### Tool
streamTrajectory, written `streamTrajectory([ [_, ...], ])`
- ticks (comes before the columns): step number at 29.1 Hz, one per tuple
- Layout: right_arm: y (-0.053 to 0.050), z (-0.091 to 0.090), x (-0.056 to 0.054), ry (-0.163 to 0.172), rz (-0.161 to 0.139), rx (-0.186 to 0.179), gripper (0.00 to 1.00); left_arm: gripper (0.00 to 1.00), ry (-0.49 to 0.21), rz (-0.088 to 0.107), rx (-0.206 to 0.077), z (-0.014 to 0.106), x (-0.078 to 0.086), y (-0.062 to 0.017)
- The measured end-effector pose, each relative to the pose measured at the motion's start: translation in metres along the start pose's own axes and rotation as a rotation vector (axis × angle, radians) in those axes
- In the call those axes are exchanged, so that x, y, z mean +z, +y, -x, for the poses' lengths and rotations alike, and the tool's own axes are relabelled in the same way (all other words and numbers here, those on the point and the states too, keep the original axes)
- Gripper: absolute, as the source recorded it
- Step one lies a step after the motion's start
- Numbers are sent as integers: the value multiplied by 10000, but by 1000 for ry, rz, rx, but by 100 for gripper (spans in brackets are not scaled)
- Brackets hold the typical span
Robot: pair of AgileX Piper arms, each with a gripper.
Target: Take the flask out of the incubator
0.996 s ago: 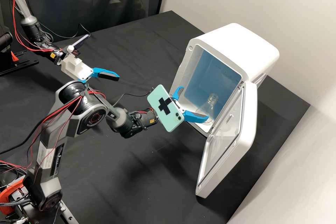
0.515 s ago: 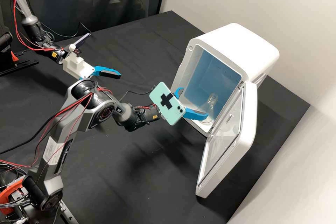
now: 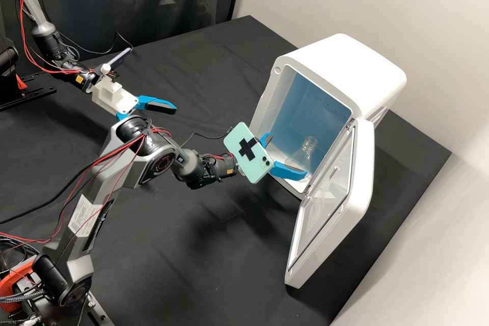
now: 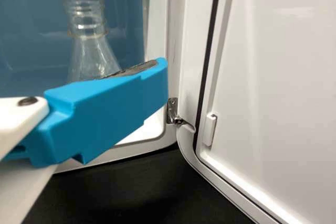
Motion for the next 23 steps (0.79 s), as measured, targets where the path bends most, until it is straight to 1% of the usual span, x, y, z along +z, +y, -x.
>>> streamTrajectory([
  [4, -39, -42, -1, -5, 2, -5, 100, 100, 0, 0, 0, 0, 0, 0],
  [6, -63, -61, -15, -13, -1, -1, 100, 100, 0, 0, 0, 0, 0, 0],
  [7, -68, -71, -34, -9, 2, 2, 100, 100, 0, 0, 0, 0, 0, 0],
  [10, -87, -88, -72, -9, 6, -6, 100, 100, 2, -1, 0, 2, -9, 1],
  [12, -92, -117, -119, 4, 13, -1, 100, 100, 3, -1, 0, 2, -11, 1],
  [15, -92, -163, -139, 10, 25, 7, 100, 100, 7, 0, 1, 4, -22, 3],
  [21, -125, -265, -116, -21, 5, 23, 100, 100, 8, 0, 1, 4, -24, 4],
  [23, -142, -292, -110, -30, 1, 16, 100, 100, 8, -4, 1, 4, -24, 4],
])
